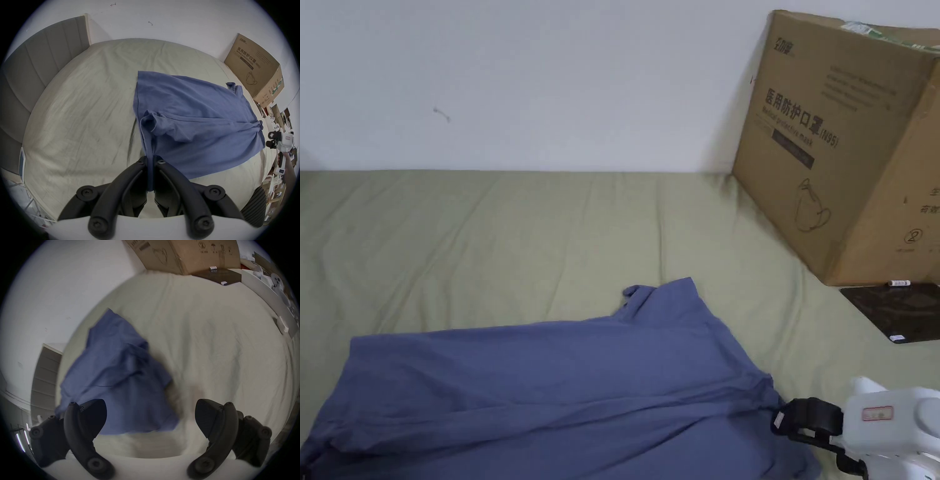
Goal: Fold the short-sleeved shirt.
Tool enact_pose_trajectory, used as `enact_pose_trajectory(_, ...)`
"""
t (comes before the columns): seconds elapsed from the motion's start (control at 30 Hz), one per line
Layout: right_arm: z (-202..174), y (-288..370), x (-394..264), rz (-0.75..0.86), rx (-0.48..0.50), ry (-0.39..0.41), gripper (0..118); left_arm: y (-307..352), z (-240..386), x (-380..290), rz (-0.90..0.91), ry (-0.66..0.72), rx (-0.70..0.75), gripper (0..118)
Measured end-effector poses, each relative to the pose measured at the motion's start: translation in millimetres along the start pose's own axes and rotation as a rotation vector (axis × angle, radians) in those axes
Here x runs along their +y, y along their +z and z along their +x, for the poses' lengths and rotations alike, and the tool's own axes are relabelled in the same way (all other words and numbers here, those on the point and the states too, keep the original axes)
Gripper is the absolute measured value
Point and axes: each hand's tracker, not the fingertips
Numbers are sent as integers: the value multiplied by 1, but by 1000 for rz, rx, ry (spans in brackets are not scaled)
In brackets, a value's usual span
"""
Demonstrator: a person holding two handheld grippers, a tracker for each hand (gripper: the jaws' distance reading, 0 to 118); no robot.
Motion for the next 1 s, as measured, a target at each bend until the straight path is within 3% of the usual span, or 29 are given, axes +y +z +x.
enact_pose_trajectory(0.1, -2, -25, 0, -111, -61, 84, 108, -8, -1, -2, -20, 13, 5, 5)
enact_pose_trajectory(0.17, -23, -22, -10, -69, -125, 293, 108, -14, -2, -5, -38, 13, 8, 5)
enact_pose_trajectory(0.2, -30, -21, -15, -65, -126, 352, 104, -16, -2, -6, -45, 12, 10, 5)
enact_pose_trajectory(0.23, -40, -18, -21, -60, -124, 394, 93, -18, -2, -9, -47, 11, 12, 5)
enact_pose_trajectory(0.27, -46, -17, -24, -48, -155, 420, 74, -18, -2, -11, -50, 11, 13, 5)
enact_pose_trajectory(0.3, -49, -14, -25, -27, -191, 438, 45, -19, -2, -13, -50, 14, 13, 5)
enact_pose_trajectory(0.37, -50, -5, -25, -29, -68, 395, 7, -19, -3, -16, -46, 33, 10, 5)
enact_pose_trajectory(0.43, -53, 4, -26, -2, -44, 352, 7, -13, -2, -19, -22, 52, 8, 5)
enact_pose_trajectory(0.53, -58, 33, -27, 51, -51, 412, 7, 6, -4, -14, 16, 56, -11, 5)
enact_pose_trajectory(0.7, -49, 91, -43, 52, -15, 398, 7, 52, -7, -17, 63, 16, -22, 5)
enact_pose_trajectory(0.83, -23, 120, -80, 1, 13, 400, 7, 74, -21, -61, -9, 1, -52, 5)
enact_pose_trajectory(1.0, 12, 96, -123, -142, -15, 355, 7, 55, -36, -115, -189, 59, -107, 5)
